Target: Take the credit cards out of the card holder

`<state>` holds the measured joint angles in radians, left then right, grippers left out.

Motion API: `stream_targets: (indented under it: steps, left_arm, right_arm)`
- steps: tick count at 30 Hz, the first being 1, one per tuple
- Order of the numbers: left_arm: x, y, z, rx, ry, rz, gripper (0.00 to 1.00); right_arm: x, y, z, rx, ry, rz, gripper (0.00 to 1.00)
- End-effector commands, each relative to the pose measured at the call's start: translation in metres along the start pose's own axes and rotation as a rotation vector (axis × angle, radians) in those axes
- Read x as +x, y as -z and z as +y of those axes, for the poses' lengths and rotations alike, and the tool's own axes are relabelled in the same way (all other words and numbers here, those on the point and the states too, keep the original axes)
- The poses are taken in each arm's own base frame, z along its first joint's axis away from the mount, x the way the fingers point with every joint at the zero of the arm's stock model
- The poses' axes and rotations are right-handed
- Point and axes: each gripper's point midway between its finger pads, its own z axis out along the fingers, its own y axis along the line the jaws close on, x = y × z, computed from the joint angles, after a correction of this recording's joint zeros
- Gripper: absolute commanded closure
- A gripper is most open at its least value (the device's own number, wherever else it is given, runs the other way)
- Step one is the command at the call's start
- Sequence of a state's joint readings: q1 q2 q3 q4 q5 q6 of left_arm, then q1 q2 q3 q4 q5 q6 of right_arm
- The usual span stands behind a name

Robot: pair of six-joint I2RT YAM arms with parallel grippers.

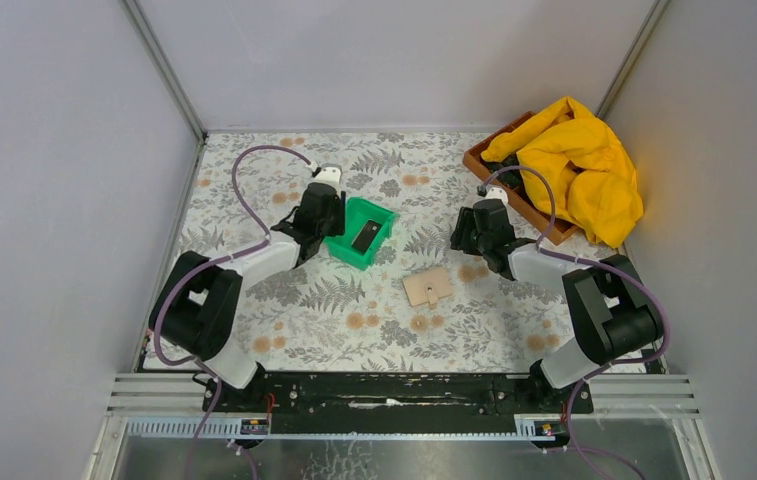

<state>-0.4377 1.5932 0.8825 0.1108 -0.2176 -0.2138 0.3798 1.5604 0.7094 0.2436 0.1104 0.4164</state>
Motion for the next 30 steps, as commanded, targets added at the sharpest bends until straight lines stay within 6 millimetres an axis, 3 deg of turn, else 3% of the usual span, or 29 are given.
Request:
stream_targets:
  steps: [1,9,14,21,27,30]
  left_arm:
    - [-0.009,-0.006,0.008,-0.05,-0.048,-0.023,0.55]
    - [-0.003,-0.012,0.001,-0.016,-0.05,-0.006,0.66]
    - [0.005,-0.018,-0.004,0.004,-0.039,0.029,0.85]
    - [0.008,-0.017,-0.015,0.026,0.013,0.047,0.97]
    - [0.021,-0.014,-0.024,0.019,0.12,0.08,1.0]
    - [0.025,-0.012,-0.019,-0.053,0.21,0.086,1.0]
  right_arm:
    - [-0.015,-0.001,0.014,-0.035,0.008,-0.031,0.44]
    - [-0.016,0.0,0.015,-0.041,0.003,-0.03,0.44]
    - [-0.017,0.001,0.016,-0.043,0.003,-0.031,0.44]
    - [-0.017,0.001,0.017,-0.048,0.004,-0.031,0.43]
    - [-0.021,0.005,0.017,-0.046,0.005,-0.051,0.44]
    - [-0.021,0.004,0.017,-0.046,0.006,-0.049,0.44]
